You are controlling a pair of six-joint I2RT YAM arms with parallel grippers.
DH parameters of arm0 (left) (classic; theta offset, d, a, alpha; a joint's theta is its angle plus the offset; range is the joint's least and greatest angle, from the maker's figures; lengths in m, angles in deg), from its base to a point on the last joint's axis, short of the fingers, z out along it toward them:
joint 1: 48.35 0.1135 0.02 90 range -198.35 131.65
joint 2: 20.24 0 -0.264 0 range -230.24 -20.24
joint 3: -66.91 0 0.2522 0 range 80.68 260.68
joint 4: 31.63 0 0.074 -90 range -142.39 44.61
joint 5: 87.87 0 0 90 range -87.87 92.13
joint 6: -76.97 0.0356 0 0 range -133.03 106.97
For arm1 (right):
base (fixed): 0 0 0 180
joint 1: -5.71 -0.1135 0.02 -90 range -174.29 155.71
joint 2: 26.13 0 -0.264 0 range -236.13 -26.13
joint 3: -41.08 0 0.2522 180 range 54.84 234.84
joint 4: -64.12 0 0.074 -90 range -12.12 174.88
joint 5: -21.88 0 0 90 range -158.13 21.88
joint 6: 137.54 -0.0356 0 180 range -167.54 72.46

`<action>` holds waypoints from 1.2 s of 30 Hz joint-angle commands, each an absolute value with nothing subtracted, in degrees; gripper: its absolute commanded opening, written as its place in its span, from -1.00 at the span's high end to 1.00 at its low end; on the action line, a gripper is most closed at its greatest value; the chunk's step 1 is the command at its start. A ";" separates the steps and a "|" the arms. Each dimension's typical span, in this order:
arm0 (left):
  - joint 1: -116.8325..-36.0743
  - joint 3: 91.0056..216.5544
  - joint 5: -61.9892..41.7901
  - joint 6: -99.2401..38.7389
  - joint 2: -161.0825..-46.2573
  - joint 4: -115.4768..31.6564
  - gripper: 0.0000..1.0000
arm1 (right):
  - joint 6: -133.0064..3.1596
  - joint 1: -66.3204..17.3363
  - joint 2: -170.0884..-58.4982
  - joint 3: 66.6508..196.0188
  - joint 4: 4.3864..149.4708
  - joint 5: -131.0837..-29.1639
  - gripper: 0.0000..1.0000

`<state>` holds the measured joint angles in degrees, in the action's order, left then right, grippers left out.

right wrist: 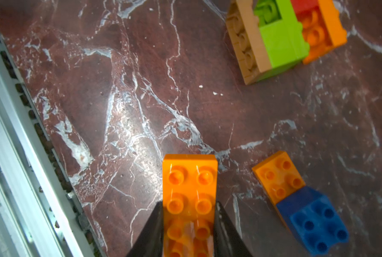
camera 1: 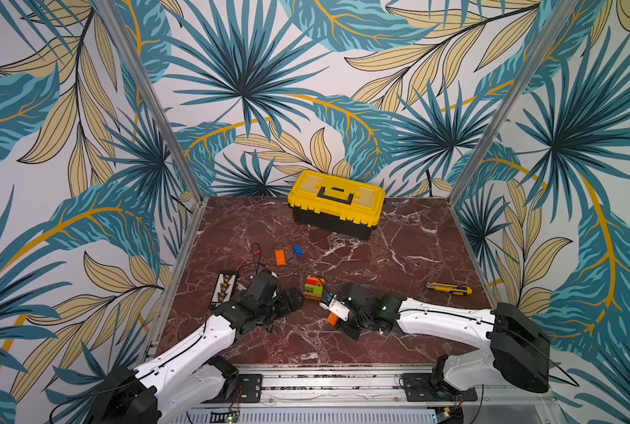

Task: Assemble the number 5 with lego
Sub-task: Place the lego brick at the center of the board.

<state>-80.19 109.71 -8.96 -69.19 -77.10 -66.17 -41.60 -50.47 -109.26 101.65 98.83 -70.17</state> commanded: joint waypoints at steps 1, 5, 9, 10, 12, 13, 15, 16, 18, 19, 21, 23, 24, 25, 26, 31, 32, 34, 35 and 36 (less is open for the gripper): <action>-80.35 112.17 -6.64 -68.89 -76.63 -66.15 -1.00 | -32.42 -50.37 -111.59 105.99 106.17 -71.24 0.47; -80.27 111.80 -3.50 -68.84 -75.64 -67.95 -0.99 | -23.07 -50.39 -112.60 106.74 112.30 -72.27 0.42; -80.25 110.81 -1.91 -69.38 -75.04 -67.33 -1.00 | -16.21 -50.36 -114.39 106.26 115.58 -69.85 0.43; -80.25 110.57 -1.52 -69.58 -74.93 -66.89 -1.00 | -15.61 -50.28 -115.31 106.26 115.65 -68.72 0.43; -80.17 110.21 -1.26 -69.94 -74.99 -66.06 -0.99 | -14.63 -50.16 -117.12 106.76 115.97 -68.06 0.43; -80.17 110.25 -1.28 -69.77 -75.12 -65.77 -1.00 | -14.35 -49.95 -117.95 106.96 115.70 -68.16 0.43; -80.17 110.50 -0.99 -69.46 -75.24 -65.78 -0.99 | -13.82 -49.59 -118.97 107.10 114.80 -68.30 0.43; -80.15 110.56 -0.88 -69.30 -75.26 -65.82 -1.00 | -13.58 -49.36 -119.35 107.10 114.26 -68.46 0.43; -80.08 110.63 -0.53 -68.98 -75.35 -65.88 -0.99 | -13.34 -49.13 -119.97 107.30 113.87 -68.35 0.43; -80.06 110.61 -0.49 -69.00 -75.43 -65.87 -0.99 | -13.20 -49.01 -120.23 107.32 113.66 -68.22 0.42; -80.01 110.44 -0.55 -69.00 -75.52 -65.63 -1.00 | -12.94 -48.92 -120.60 107.32 113.56 -67.96 0.40; -79.98 110.46 -0.50 -68.94 -75.69 -65.37 -1.00 | -12.65 -48.74 -120.76 106.97 113.30 -67.87 0.38; -80.01 110.53 -0.58 -68.93 -75.71 -65.30 -1.00 | -12.41 -48.58 -120.93 106.84 113.15 -67.70 0.38; -80.00 110.52 -0.59 -68.90 -75.90 -65.34 -0.99 | -12.24 -48.58 -121.09 106.62 112.74 -67.52 0.37; -80.02 110.61 -0.61 -68.88 -75.95 -65.27 -0.99 | -11.85 -48.44 -121.22 106.46 112.54 -67.43 0.37; -79.81 111.33 -0.39 -68.21 -76.30 -65.58 -1.00 | -11.22 -47.95 -122.33 106.34 112.02 -67.04 0.33; -79.74 111.56 -0.29 -68.06 -76.29 -65.81 -1.00 | -11.25 -47.91 -122.66 106.62 112.07 -66.66 0.32; -79.58 112.24 -0.08 -67.57 -76.28 -66.56 -0.99 | -11.37 -47.86 -122.59 106.74 111.82 -65.87 0.22; -79.50 112.54 0.18 -67.24 -76.26 -67.02 -1.00 | -11.33 -47.88 -122.47 106.71 111.72 -65.47 0.15; -79.34 112.81 0.32 -67.00 -76.26 -67.40 -0.99 | -11.32 -47.82 -122.16 106.70 111.78 -65.04 0.10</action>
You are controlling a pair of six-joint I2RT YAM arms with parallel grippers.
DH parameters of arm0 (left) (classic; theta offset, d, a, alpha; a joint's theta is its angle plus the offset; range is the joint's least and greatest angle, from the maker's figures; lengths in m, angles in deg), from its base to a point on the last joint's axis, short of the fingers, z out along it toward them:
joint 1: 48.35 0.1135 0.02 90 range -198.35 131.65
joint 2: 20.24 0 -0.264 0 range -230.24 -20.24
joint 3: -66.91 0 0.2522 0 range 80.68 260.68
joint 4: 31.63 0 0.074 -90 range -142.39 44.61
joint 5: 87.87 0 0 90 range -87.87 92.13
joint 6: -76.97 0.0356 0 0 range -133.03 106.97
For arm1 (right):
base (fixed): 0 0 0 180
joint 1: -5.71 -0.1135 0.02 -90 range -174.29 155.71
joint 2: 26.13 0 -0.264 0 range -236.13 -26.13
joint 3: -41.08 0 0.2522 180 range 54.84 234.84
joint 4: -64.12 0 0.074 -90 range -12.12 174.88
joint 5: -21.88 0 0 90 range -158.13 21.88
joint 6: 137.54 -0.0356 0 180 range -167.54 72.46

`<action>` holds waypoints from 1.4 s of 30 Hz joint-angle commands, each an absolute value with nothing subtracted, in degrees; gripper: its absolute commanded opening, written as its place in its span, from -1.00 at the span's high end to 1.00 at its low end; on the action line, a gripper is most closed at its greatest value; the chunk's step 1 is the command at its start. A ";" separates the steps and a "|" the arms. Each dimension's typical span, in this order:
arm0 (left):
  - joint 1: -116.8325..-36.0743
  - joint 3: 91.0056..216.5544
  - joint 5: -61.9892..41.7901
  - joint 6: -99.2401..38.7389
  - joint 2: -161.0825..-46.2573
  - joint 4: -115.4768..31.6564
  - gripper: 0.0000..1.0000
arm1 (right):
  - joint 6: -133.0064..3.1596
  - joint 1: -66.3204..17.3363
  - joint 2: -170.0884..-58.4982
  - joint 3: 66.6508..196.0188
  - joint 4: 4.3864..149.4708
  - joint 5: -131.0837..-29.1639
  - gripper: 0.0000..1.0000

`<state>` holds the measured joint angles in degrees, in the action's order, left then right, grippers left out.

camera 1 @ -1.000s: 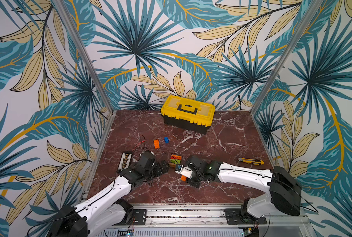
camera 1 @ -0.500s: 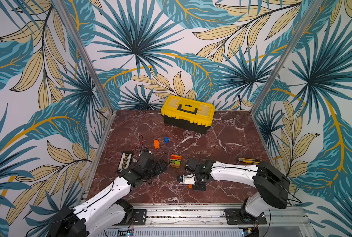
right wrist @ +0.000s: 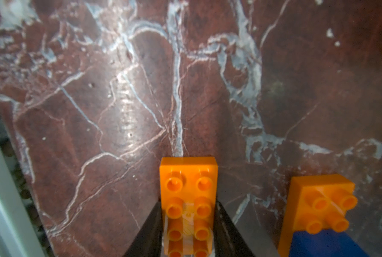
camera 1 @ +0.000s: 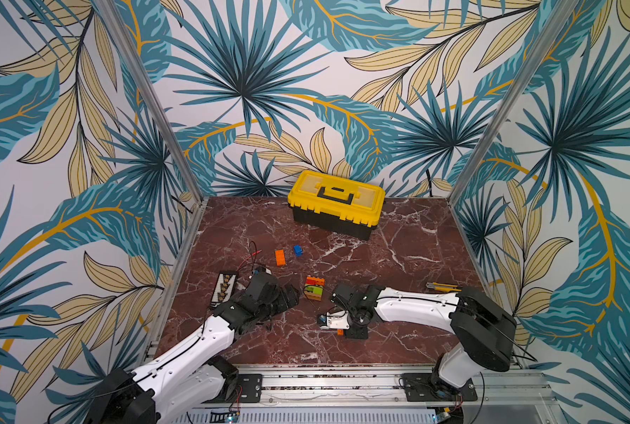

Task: Assemble the number 5 with lego
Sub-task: Place the lego brick at the center of the board, then pick up the lego brick from the center of the board.

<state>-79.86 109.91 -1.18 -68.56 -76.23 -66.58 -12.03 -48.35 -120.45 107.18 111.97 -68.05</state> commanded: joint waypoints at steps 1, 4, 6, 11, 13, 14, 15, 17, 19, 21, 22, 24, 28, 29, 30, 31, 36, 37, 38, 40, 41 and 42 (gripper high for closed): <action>-79.17 113.08 0.32 -66.78 -76.17 -67.74 -1.00 | -11.24 -47.82 -121.74 106.78 111.87 -64.75 0.02; -78.45 113.61 0.48 -65.99 -75.86 -68.48 -0.99 | -12.22 -47.96 -119.20 107.84 112.81 -65.42 -0.26; -77.68 113.96 0.38 -65.14 -75.63 -68.76 -0.99 | -13.71 -47.87 -116.71 108.76 113.25 -67.27 -0.31; -73.66 117.29 -0.79 -60.46 -76.27 -71.07 -0.99 | -24.14 -47.86 -109.01 109.16 106.25 -67.16 -0.40; -72.07 119.83 -1.41 -57.84 -77.99 -71.88 -1.00 | -33.37 -47.84 -107.76 109.75 100.67 -62.96 -0.46; -71.18 121.59 -1.79 -56.36 -79.69 -72.43 -1.00 | -39.18 -47.79 -107.73 110.59 98.32 -60.88 -0.51; -70.45 123.46 -2.26 -55.25 -81.49 -73.09 -0.97 | -43.33 -47.79 -108.17 111.40 97.09 -60.03 -0.52; -69.26 128.42 -2.83 -53.17 -86.54 -75.54 -0.91 | -50.98 -47.64 -109.98 114.19 95.82 -59.39 -0.57; -68.68 132.91 -4.10 -51.25 -91.59 -76.90 -0.85 | -56.74 -47.39 -112.10 116.96 95.90 -59.53 -0.61; -68.20 137.83 -4.81 -49.84 -97.01 -79.22 -0.76 | -61.31 -47.25 -114.05 119.00 95.89 -58.80 -0.62; -68.02 140.50 -5.21 -48.91 -99.66 -80.81 -0.71 | -63.90 -47.15 -114.89 119.78 95.81 -57.70 -0.63; -67.82 145.48 -5.67 -47.76 -104.69 -82.85 -0.67 | -67.86 -46.96 -115.52 120.57 95.65 -55.65 -0.66; -67.77 155.53 -6.57 -45.66 -115.37 -85.83 -0.54 | -76.13 -45.28 -114.09 117.08 91.45 -56.14 -0.67; -67.77 157.84 -6.26 -45.39 -117.92 -86.75 -0.51 | -77.74 -45.03 -113.42 115.67 90.94 -56.11 -0.67; -67.74 160.55 -5.33 -45.12 -120.59 -87.87 -0.46 | -79.59 -44.66 -112.67 114.06 88.37 -55.84 -0.67; -67.78 163.15 -4.42 -45.26 -123.41 -89.12 -0.41 | -81.02 -44.34 -111.87 112.58 87.71 -55.71 -0.67; -67.82 172.57 -2.43 -46.79 -133.29 -91.70 -0.35 | -86.38 -43.56 -108.13 107.23 87.57 -53.79 -0.67; -67.78 174.48 -1.83 -46.95 -134.99 -92.11 -0.35 | -87.22 -43.53 -107.55 106.30 87.31 -54.04 -0.67; -67.78 175.89 -1.28 -46.99 -136.42 -92.52 -0.34 | -88.03 -43.40 -107.12 105.63 87.14 -54.20 -0.67; -67.80 179.24 -0.54 -47.01 -139.49 -94.19 -0.33 | -89.30 -43.42 -106.44 104.35 86.76 -54.74 -0.67; -67.78 180.60 -0.61 -47.04 -140.70 -94.94 -0.32 | -89.78 -43.42 -106.30 103.99 86.80 -54.90 -0.67; -67.78 181.76 -0.83 -47.09 -141.73 -95.22 -0.30 | -90.29 -43.38 -106.24 103.64 86.84 -55.09 -0.67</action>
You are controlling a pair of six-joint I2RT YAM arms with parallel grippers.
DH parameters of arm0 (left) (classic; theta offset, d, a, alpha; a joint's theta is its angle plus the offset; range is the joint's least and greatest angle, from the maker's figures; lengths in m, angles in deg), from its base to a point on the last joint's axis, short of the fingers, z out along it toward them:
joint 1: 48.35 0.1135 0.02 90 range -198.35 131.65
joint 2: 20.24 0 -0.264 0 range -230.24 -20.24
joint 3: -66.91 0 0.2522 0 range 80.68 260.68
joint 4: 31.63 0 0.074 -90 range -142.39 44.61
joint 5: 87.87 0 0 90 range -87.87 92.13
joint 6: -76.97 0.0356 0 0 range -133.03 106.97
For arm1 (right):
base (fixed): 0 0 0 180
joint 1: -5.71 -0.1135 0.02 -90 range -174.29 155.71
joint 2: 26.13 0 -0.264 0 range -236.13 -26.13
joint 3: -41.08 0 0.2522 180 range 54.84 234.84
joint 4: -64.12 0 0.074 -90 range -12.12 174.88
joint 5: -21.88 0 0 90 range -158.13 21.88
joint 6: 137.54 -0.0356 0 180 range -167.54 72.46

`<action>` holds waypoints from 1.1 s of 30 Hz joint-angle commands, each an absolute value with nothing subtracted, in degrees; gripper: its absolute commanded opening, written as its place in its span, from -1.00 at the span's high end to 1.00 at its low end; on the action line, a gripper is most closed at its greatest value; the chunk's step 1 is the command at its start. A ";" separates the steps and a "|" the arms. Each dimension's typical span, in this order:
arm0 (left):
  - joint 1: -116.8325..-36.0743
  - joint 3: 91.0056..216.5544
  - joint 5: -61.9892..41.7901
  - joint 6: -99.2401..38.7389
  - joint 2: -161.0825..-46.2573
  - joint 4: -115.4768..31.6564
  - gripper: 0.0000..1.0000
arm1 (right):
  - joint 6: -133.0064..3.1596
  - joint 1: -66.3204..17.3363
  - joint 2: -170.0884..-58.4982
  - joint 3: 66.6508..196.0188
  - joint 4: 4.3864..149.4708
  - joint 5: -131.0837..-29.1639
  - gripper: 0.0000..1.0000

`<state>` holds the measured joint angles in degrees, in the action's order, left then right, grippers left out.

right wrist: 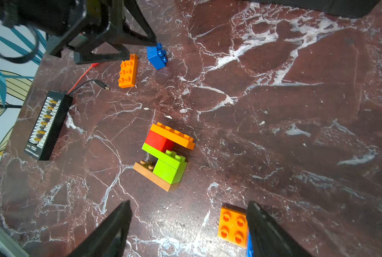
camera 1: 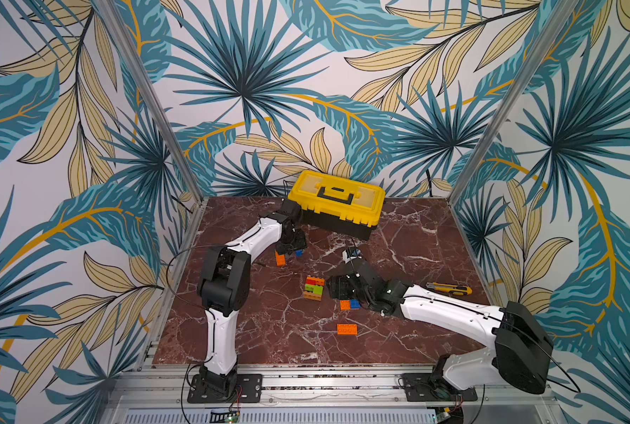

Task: Assemble the number 5 with lego
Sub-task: Pick up the lego brick from the center of the board.

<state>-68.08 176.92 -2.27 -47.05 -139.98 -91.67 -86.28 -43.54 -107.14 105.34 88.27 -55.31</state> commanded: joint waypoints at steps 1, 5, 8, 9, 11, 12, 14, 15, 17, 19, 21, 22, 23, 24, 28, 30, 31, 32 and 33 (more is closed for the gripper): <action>-67.78 182.66 -0.62 -47.13 -142.63 -95.25 -0.27 | -90.71 -43.35 -106.25 103.42 86.84 -55.19 -0.67; -67.78 184.73 0.99 -47.12 -144.88 -95.76 -0.21 | -91.62 -43.40 -106.75 103.06 85.98 -56.45 -0.67; -67.72 184.91 0.22 -47.24 -145.38 -94.73 -0.15 | -91.60 -43.33 -107.63 103.39 85.79 -57.40 -0.68; -67.73 185.12 0.20 -47.39 -145.50 -94.53 -0.13 | -91.78 -43.33 -107.97 103.45 85.79 -57.61 -0.68; -67.78 185.48 0.26 -47.38 -145.87 -94.37 -0.09 | -91.82 -43.35 -108.43 103.62 85.71 -58.15 -0.68; -67.72 185.61 0.08 -47.32 -146.07 -94.25 -0.09 | -91.98 -43.31 -108.72 103.79 85.66 -58.37 -0.68; -67.77 185.89 -0.13 -47.39 -146.25 -94.60 -0.01 | -92.18 -43.33 -109.09 103.76 85.62 -58.72 -0.68; -67.78 185.81 -0.27 -47.37 -146.20 -94.52 0.04 | -92.40 -43.35 -109.27 103.72 85.64 -58.87 -0.68; -67.78 185.69 -0.74 -47.31 -146.16 -94.52 0.12 | -92.53 -43.34 -109.54 103.71 85.70 -58.95 -0.68; -67.73 185.54 -1.04 -47.08 -146.09 -94.61 0.18 | -92.64 -43.33 -109.68 103.75 85.87 -58.95 -0.69; -67.74 185.17 -1.28 -47.20 -145.84 -94.46 0.18 | -92.66 -43.35 -109.55 103.76 85.92 -58.76 -0.69; -67.76 184.94 -1.48 -47.25 -145.76 -94.23 0.18 | -92.59 -43.38 -109.52 103.83 86.04 -58.65 -0.69; -67.75 184.79 -1.79 -47.34 -145.75 -94.01 0.18 | -92.70 -43.27 -109.45 103.80 86.14 -58.64 -0.69; -67.72 184.66 -1.95 -47.42 -145.83 -93.99 0.18 | -92.67 -43.35 -109.37 103.80 86.31 -58.61 -0.69; -67.77 184.35 -1.92 -47.48 -145.91 -93.51 0.21 | -92.65 -43.24 -109.02 103.88 87.10 -58.39 -0.69; -67.73 184.08 -2.04 -47.46 -146.05 -93.19 0.22 | -92.67 -43.25 -108.84 103.71 87.45 -58.22 -0.69; -67.78 183.83 -2.23 -47.48 -145.97 -92.94 0.23 | -92.65 -43.28 -108.75 103.73 87.54 -58.10 -0.69; -67.75 183.62 -2.44 -47.48 -145.93 -92.77 0.23 | -92.66 -43.21 -108.74 103.70 87.60 -58.04 -0.69; -67.73 183.39 -2.60 -47.48 -145.92 -92.61 0.24 | -92.63 -43.28 -108.65 103.71 87.64 -57.93 -0.69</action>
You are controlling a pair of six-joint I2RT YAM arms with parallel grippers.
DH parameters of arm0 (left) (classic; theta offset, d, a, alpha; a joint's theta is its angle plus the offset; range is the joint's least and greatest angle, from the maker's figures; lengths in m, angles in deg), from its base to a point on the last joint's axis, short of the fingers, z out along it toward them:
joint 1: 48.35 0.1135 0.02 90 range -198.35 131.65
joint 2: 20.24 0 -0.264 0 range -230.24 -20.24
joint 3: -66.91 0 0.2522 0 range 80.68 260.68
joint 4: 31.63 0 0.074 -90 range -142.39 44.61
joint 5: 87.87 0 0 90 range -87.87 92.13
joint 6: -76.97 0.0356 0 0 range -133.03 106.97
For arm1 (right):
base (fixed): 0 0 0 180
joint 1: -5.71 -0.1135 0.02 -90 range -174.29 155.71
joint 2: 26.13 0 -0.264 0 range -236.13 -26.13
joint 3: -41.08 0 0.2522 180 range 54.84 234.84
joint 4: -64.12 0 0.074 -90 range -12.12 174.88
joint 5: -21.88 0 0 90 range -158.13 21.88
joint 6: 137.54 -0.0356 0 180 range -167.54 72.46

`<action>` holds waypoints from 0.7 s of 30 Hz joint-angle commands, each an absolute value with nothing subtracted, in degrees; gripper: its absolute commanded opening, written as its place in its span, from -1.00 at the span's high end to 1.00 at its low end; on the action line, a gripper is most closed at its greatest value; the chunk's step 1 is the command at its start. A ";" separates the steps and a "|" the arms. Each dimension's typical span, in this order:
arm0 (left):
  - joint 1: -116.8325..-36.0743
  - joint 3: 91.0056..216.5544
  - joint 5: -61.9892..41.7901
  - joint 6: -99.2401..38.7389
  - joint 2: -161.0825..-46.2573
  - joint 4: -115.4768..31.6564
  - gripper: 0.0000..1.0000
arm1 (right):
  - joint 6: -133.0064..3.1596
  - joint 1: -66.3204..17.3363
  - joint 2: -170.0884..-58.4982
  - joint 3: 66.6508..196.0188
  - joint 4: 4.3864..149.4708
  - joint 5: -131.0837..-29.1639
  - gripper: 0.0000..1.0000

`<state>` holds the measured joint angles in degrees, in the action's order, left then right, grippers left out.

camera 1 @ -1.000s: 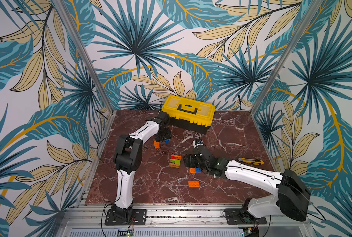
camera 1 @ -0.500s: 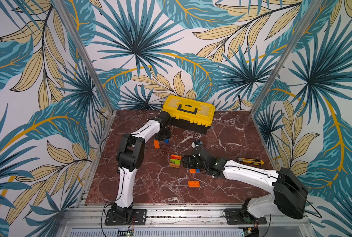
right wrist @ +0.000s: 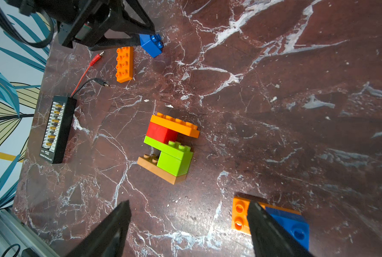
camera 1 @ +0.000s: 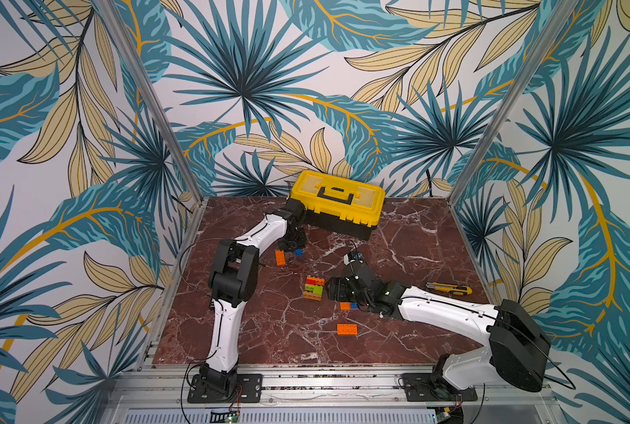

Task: Assemble the number 5 with lego
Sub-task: Pick up the lego brick from the center of the board.

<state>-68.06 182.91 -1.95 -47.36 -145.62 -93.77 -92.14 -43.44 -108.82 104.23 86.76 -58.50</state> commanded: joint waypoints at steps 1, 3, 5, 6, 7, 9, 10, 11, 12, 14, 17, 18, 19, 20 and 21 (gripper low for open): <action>-67.75 183.27 -2.62 -47.55 -145.84 -92.50 0.24 | -92.64 -43.31 -108.51 103.72 87.72 -57.94 -0.69; -67.78 183.29 -2.65 -47.46 -145.92 -92.51 0.24 | -92.63 -43.25 -108.34 103.73 87.72 -57.95 -0.69; -67.78 183.16 -2.61 -47.32 -145.92 -92.46 0.24 | -92.61 -43.20 -108.29 103.75 87.79 -57.83 -0.69; -67.78 183.08 -2.61 -47.34 -146.00 -92.43 0.24 | -92.54 -43.16 -108.22 103.71 87.94 -57.80 -0.69; -67.78 183.15 -2.62 -47.26 -146.10 -92.46 0.24 | -92.54 -43.18 -108.24 103.78 88.05 -57.71 -0.69; -67.69 183.07 -2.68 -47.18 -146.23 -92.41 0.24 | -92.63 -43.15 -108.13 103.71 88.14 -57.69 -0.69; -67.73 183.13 -2.79 -47.22 -146.41 -92.47 0.24 | -92.61 -43.23 -108.13 103.79 88.16 -57.70 -0.69; -67.74 183.13 -2.75 -47.17 -146.45 -92.50 0.24 | -92.56 -43.22 -108.04 103.71 88.16 -57.75 -0.69; -67.76 183.00 -2.79 -47.21 -146.44 -92.48 0.24 | -92.64 -43.20 -108.06 103.72 88.18 -57.72 -0.69; -67.78 182.82 -2.62 -47.21 -146.45 -92.47 0.24 | -92.54 -43.16 -107.90 103.72 88.31 -57.67 -0.69; -67.77 182.94 -2.57 -47.09 -146.69 -92.59 0.24 | -92.54 -43.10 -107.74 103.72 88.43 -57.63 -0.69; -67.71 182.85 -2.49 -47.15 -146.70 -92.63 0.24 | -92.46 -43.13 -107.69 103.74 88.47 -57.65 -0.69; -67.76 182.84 -2.41 -47.16 -146.67 -92.51 0.24 | -92.48 -43.07 -107.63 103.71 88.49 -57.58 -0.69; -67.73 182.82 -2.44 -47.17 -146.78 -92.50 0.24 | -92.50 -43.09 -107.61 103.73 88.43 -57.62 -0.70; -67.74 182.84 -2.43 -47.13 -146.80 -92.50 0.25 | -92.47 -43.07 -107.52 103.71 88.50 -57.58 -0.69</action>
